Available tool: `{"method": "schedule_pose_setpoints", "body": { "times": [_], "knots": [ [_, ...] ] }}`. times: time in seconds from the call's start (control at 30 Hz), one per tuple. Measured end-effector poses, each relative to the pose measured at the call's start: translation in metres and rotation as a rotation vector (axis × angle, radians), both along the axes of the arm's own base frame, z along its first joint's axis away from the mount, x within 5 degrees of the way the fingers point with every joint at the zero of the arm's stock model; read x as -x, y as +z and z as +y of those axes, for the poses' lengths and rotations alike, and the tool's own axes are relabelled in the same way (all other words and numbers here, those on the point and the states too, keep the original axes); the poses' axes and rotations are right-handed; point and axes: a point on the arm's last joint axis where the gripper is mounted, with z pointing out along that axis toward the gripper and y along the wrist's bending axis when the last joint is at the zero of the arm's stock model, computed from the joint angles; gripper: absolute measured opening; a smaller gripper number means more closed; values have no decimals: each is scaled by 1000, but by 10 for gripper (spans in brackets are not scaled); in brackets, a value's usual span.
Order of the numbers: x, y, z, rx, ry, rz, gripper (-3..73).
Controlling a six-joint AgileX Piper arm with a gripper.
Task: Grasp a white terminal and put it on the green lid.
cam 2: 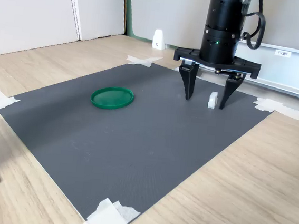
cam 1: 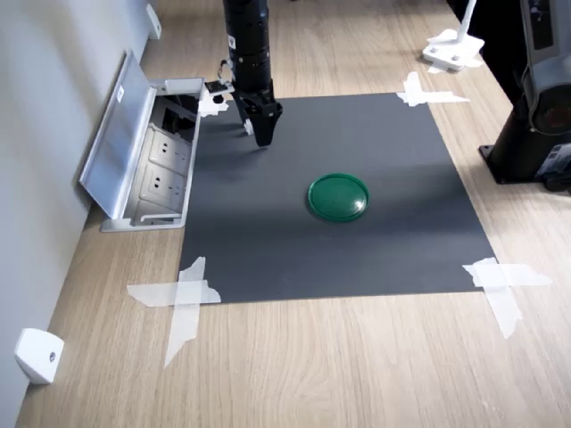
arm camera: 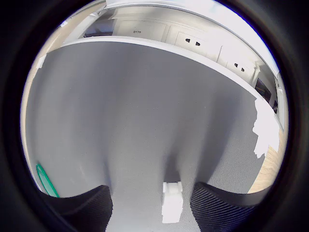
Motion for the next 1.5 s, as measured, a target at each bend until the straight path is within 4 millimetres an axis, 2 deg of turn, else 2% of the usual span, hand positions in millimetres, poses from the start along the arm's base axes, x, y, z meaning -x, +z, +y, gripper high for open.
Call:
{"method": "schedule_pose_setpoints", "body": {
  "times": [0.37,0.47,0.67,0.87,0.97,1.1,1.2,1.33,1.4,1.5],
  "knots": [
    [-1,0,-2,20,-8,-15,543],
    [-1,0,-2,20,-9,-15,468],
    [-2,0,-2,20,-10,-16,266],
    [-1,-1,-3,28,-15,-8,130],
    [2,4,-2,29,-15,-6,114],
    [12,22,2,21,-19,-39,112],
    [26,34,7,14,-12,-50,112],
    [48,38,15,4,5,-36,112],
    [60,38,22,7,23,-32,112],
    [75,38,44,5,72,-27,112]
  ]
}}
